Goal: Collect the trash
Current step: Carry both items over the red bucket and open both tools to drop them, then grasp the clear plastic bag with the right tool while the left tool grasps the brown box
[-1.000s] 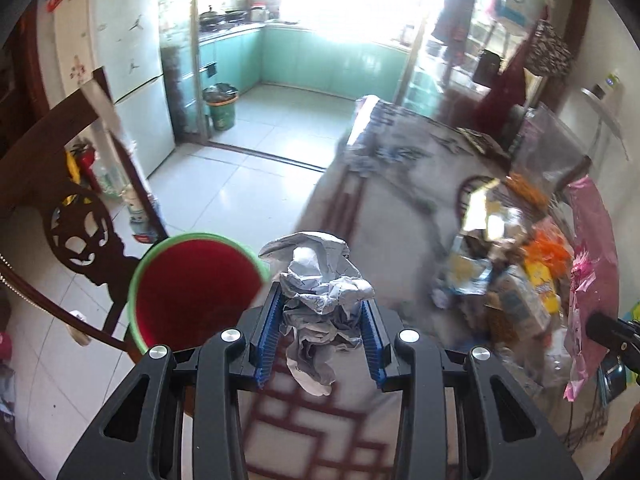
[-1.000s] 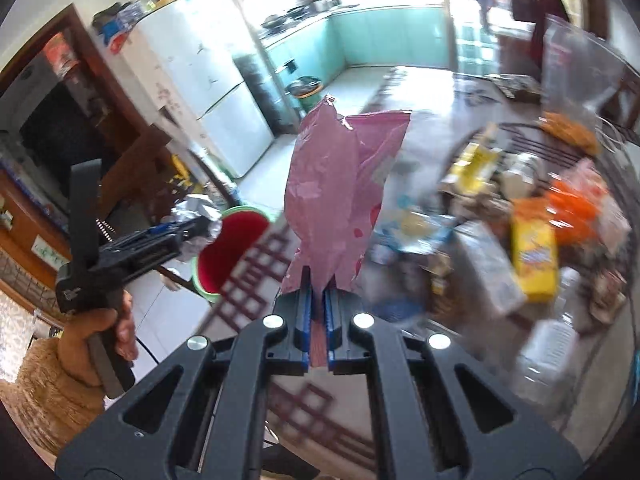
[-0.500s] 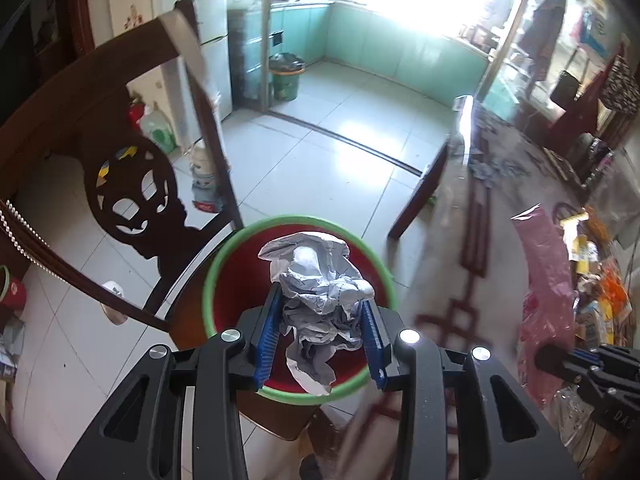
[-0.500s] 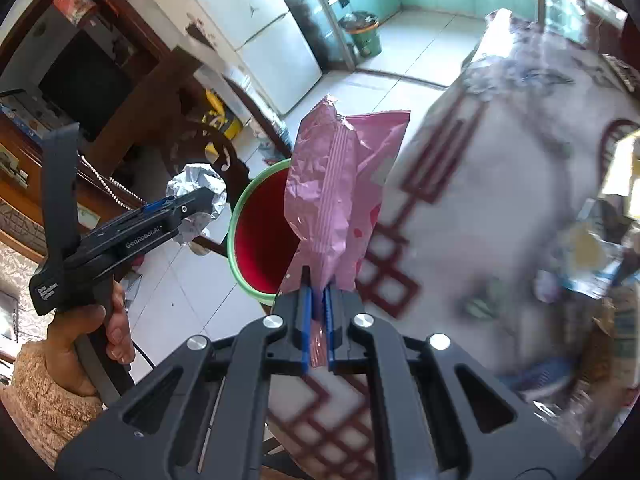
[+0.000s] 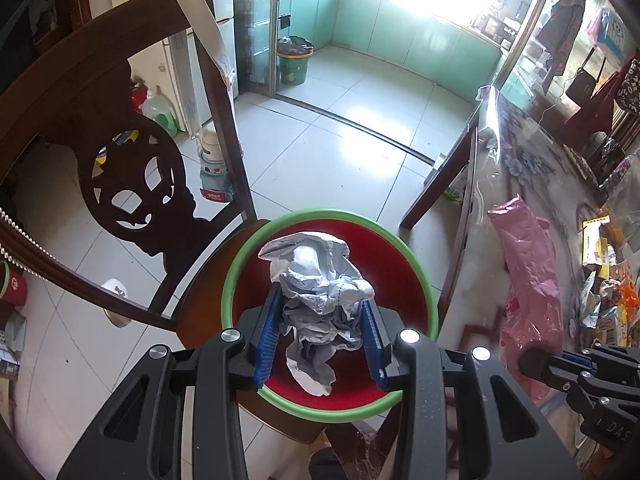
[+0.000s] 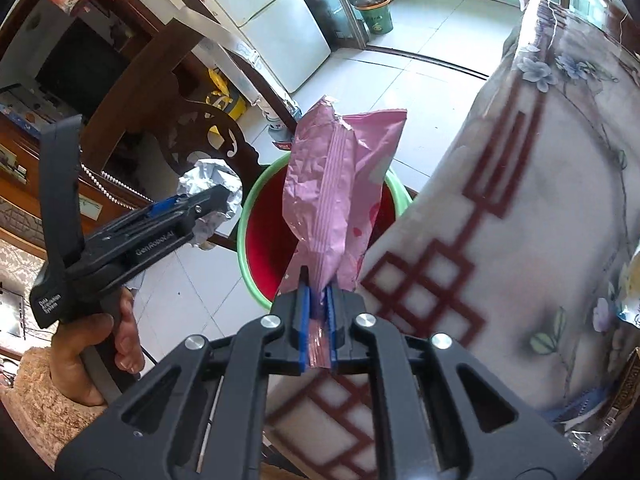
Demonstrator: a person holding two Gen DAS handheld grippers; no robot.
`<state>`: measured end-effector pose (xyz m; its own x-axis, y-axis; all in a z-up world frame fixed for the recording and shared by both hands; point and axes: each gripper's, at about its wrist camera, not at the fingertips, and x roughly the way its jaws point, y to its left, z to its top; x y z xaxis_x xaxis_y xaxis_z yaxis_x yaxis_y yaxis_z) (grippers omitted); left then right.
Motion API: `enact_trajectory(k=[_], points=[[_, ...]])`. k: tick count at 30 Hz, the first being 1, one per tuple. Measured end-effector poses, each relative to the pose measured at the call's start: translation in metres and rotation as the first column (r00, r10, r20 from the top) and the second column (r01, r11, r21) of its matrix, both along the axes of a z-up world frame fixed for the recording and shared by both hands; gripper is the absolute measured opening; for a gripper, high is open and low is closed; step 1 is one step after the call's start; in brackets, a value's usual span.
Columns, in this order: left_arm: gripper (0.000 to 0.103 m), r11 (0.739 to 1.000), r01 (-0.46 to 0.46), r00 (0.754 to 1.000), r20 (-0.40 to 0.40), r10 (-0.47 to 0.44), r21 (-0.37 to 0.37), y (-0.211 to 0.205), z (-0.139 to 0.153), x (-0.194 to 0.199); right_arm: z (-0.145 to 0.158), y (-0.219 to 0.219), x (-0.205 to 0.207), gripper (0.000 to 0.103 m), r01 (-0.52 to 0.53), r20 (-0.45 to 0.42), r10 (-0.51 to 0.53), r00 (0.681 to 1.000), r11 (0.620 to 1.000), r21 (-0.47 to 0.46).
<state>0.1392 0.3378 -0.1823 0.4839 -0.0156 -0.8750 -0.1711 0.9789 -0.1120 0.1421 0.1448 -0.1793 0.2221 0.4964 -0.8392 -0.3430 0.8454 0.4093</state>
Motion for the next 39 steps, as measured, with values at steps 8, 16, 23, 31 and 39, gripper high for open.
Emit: enact_trajectory(k=[8,16,23,31,39], points=[[0.035,1.000,0.024,1.000,0.002,-0.024,0.000,-0.005,0.000,0.008,0.021,-0.014,-0.004,0.080,0.075,0.082,-0.077,0.994,0.997,0.015],[0.035,0.998,0.063,0.998,-0.004,-0.063,-0.003,-0.019,-0.003,0.015,0.050,-0.027,-0.020,0.080,0.116,0.167,-0.114,0.979,0.993,-0.004],[0.035,0.996,0.086,0.996,-0.008,-0.086,0.002,-0.028,-0.006,0.014,0.059,-0.042,-0.031,0.080,0.161,0.193,-0.156,0.969,0.987,-0.010],[0.038,0.994,0.105,0.994,-0.002,-0.105,0.014,-0.038,-0.003,0.013,0.058,-0.062,-0.046,0.080,0.221,0.185,-0.215,0.959,0.975,-0.008],[0.056,0.994,0.109,0.994,0.008,-0.109,0.023,-0.048,0.001,0.010,0.069,-0.076,-0.057,0.080,0.251,0.211,-0.245,0.946,0.968,-0.006]])
